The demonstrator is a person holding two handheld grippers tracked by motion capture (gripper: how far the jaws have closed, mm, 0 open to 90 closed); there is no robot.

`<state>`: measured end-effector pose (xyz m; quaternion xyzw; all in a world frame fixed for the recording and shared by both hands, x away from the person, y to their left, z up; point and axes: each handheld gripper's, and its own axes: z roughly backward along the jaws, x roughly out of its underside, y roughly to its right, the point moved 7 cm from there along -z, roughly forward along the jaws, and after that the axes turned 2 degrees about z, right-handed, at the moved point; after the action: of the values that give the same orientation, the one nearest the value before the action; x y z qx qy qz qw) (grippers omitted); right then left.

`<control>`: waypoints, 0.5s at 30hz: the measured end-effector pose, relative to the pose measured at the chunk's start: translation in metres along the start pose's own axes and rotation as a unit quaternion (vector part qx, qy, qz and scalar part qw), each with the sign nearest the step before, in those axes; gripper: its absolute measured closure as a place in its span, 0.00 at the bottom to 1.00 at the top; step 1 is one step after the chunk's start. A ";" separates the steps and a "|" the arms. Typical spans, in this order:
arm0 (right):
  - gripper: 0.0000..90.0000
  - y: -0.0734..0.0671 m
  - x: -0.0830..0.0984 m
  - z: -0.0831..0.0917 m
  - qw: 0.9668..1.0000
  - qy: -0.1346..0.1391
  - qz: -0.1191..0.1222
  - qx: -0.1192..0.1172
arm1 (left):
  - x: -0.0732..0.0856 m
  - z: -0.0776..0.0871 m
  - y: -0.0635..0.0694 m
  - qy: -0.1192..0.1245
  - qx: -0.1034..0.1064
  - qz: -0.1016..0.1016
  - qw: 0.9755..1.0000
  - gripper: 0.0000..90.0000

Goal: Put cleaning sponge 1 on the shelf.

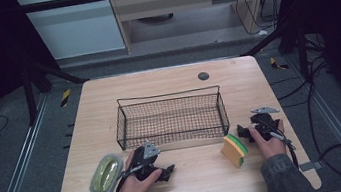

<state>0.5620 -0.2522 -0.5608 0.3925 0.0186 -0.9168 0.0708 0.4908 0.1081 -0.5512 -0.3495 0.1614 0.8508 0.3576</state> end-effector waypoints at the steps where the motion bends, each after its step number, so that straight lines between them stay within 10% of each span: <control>1: 0.00 0.000 0.000 0.000 1.000 0.000 0.000 0.000 | -0.001 0.002 0.000 0.002 -0.003 -0.001 1.000 0.04; 8: 0.00 0.000 0.000 0.000 1.000 -0.001 0.004 -0.004 | -0.016 0.023 0.009 0.007 -0.007 -0.024 1.000 0.05; 15: 0.00 0.001 0.000 0.000 1.000 0.000 0.009 -0.009 | -0.029 0.059 -0.010 -0.022 -0.045 -0.029 0.998 0.06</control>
<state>0.5619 -0.2532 -0.5609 0.3917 0.0235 -0.9160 0.0828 0.4844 0.1318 -0.4889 -0.3508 0.1048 0.8541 0.3694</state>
